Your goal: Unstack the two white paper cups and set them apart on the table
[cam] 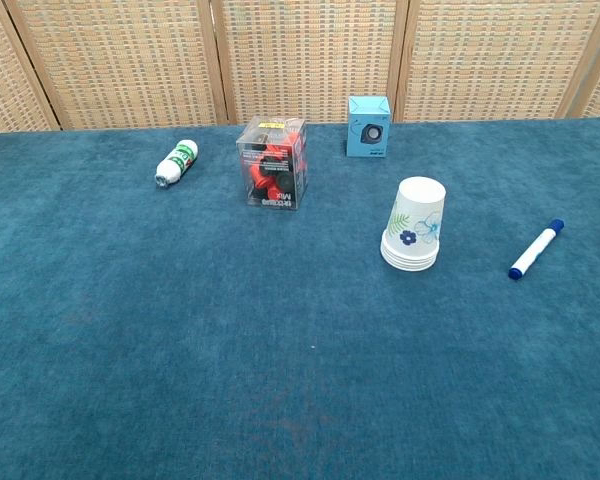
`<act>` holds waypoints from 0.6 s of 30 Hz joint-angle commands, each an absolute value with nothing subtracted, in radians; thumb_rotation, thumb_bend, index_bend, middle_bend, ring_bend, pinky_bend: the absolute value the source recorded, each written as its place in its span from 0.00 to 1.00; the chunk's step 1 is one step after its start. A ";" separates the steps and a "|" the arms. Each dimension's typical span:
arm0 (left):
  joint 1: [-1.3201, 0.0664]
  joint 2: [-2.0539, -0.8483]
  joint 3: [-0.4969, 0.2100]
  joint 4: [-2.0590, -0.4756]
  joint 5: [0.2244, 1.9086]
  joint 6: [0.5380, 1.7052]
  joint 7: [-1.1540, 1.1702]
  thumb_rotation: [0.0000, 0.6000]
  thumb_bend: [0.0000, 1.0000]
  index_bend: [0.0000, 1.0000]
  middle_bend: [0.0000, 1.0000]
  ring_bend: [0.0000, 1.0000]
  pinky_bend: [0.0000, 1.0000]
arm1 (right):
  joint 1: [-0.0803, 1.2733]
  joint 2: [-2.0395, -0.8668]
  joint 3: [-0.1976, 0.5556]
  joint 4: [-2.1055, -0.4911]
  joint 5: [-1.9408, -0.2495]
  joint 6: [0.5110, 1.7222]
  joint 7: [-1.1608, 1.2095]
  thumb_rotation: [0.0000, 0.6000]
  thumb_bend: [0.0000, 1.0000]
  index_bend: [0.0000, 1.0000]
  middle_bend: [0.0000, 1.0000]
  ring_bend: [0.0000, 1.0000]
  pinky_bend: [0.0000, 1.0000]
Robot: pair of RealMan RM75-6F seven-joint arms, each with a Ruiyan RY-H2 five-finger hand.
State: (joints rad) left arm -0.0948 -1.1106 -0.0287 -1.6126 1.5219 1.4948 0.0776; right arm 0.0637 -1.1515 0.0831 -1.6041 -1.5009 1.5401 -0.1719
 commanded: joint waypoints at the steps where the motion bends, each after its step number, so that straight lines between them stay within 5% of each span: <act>1: -0.098 -1.113 -0.030 -1.611 1.519 1.489 0.083 1.00 0.08 0.00 0.00 0.00 0.00 | 0.063 -1.155 0.082 -1.603 -1.497 1.538 -0.180 1.00 0.00 0.00 0.00 0.00 0.00; 9: -0.091 -1.121 -0.037 -1.613 1.518 1.511 0.098 1.00 0.08 0.00 0.00 0.00 0.00 | 0.083 -1.167 0.082 -1.594 -1.516 1.516 -0.159 1.00 0.00 0.00 0.00 0.00 0.00; 18: -0.113 -1.169 -0.068 -1.553 1.497 1.503 0.100 1.00 0.08 0.00 0.00 0.00 0.00 | 0.285 -1.105 0.170 -1.686 -1.510 1.273 -0.134 1.00 0.00 0.00 0.00 0.00 0.01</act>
